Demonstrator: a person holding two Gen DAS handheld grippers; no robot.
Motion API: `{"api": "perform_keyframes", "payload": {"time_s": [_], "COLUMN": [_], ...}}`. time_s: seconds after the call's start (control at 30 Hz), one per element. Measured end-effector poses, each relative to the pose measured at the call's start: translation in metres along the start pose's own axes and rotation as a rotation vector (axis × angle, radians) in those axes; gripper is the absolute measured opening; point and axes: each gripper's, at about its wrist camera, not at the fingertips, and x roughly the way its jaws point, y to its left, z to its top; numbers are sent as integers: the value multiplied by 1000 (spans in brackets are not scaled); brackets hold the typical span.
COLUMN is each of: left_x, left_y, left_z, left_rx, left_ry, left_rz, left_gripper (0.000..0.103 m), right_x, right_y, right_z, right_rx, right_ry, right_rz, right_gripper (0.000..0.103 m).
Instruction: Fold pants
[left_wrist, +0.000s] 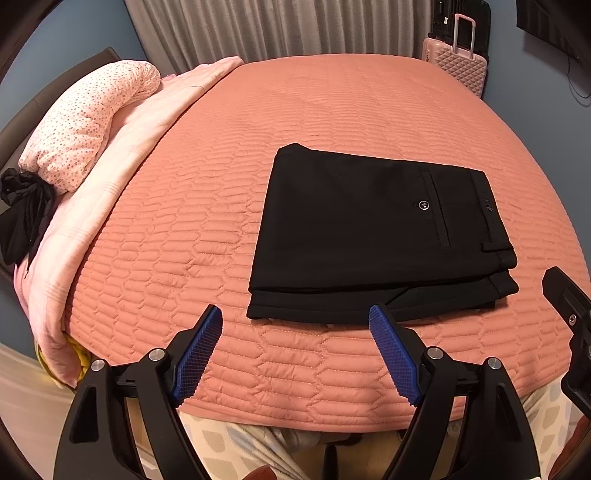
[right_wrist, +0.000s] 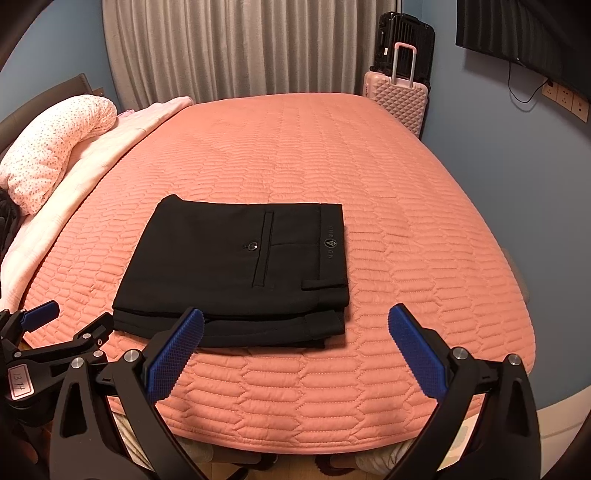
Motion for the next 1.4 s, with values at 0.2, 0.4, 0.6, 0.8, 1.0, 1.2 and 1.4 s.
{"api": "perform_keyframes", "payload": {"time_s": [0.2, 0.4, 0.6, 0.8, 1.0, 1.2, 1.4], "left_x": [2, 5, 7, 7, 5, 6, 7], "left_y": [3, 8, 13, 14, 13, 11, 10], "left_z": [-1, -2, -3, -3, -3, -3, -3], "left_rx": [-11, -20, -34, -38, -36, -30, -28], "left_ry": [7, 18, 24, 26, 23, 25, 26], "left_rz": [-1, 5, 4, 0, 1, 1, -1], "left_gripper": [80, 80, 80, 80, 80, 80, 80], "right_x": [3, 7, 8, 8, 8, 8, 10], "right_y": [7, 8, 11, 13, 12, 11, 8], "right_z": [0, 1, 0, 0, 1, 2, 3], "right_rx": [-23, -18, -31, -35, -25, -22, -18], "right_ry": [9, 18, 22, 21, 20, 20, 23], "right_rz": [0, 3, 10, 14, 14, 16, 18], "right_gripper": [98, 98, 98, 98, 98, 98, 98]}}
